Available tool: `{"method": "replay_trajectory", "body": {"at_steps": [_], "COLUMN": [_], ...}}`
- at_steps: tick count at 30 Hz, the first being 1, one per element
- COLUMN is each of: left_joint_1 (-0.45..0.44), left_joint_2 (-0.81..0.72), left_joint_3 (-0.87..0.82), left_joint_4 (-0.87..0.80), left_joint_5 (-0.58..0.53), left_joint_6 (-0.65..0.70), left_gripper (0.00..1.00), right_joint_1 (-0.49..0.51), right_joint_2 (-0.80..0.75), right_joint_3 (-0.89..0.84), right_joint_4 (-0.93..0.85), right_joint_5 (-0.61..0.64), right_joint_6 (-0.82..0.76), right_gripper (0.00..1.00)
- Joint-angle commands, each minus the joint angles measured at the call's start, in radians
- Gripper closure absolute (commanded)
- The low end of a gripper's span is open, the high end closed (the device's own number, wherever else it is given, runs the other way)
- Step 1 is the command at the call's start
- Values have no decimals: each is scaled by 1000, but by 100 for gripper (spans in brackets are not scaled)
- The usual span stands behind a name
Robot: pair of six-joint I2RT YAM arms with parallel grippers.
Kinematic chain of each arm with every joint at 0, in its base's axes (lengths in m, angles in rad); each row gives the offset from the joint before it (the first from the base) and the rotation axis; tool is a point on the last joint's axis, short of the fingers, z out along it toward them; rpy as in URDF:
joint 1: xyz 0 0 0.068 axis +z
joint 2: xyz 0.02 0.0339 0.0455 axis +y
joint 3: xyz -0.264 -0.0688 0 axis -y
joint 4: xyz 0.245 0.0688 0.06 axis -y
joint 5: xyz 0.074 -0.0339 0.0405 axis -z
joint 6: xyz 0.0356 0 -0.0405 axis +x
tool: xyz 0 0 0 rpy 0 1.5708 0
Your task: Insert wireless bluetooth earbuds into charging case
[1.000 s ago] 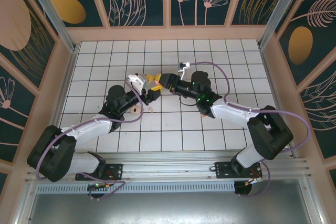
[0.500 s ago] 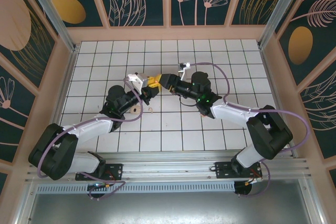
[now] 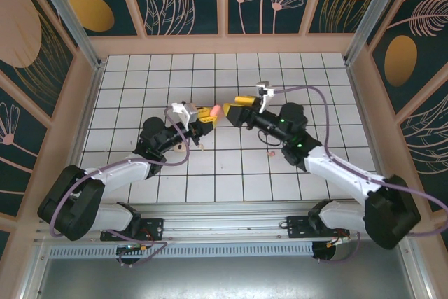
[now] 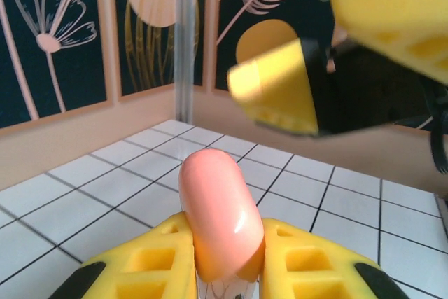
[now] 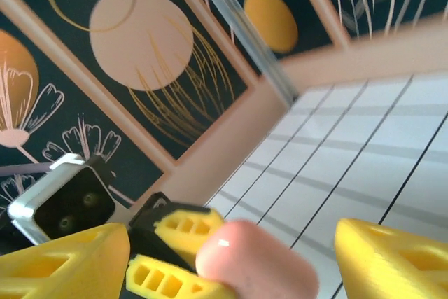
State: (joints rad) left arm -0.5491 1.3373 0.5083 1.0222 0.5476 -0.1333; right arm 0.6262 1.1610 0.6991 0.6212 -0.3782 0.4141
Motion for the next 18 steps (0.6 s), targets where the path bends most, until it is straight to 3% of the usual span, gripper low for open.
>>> {"method": "replay_trajectory", "body": {"at_steps": [1, 8, 12, 18], "left_joint_1": [-2, -2, -3, -3], "left_joint_2": [26, 52, 53, 50], "left_joint_3": [24, 91, 114, 111], "left_joint_4": [108, 106, 84, 95], "left_joint_5": [138, 318, 380, 394], "left_joint_6": [-28, -35, -35, -17], "left_gripper": [80, 79, 79, 78], "right_joint_1": [-66, -172, -186, -187], "right_joint_2": [-57, -94, -122, -101], "right_joint_3": [-22, 52, 64, 108], "right_joint_4": [-82, -347, -477, -547], "right_joint_5": [-166, -425, -555, -576], "right_joint_6": [-367, -621, -850, -944], "right_gripper": [26, 31, 37, 37]}}
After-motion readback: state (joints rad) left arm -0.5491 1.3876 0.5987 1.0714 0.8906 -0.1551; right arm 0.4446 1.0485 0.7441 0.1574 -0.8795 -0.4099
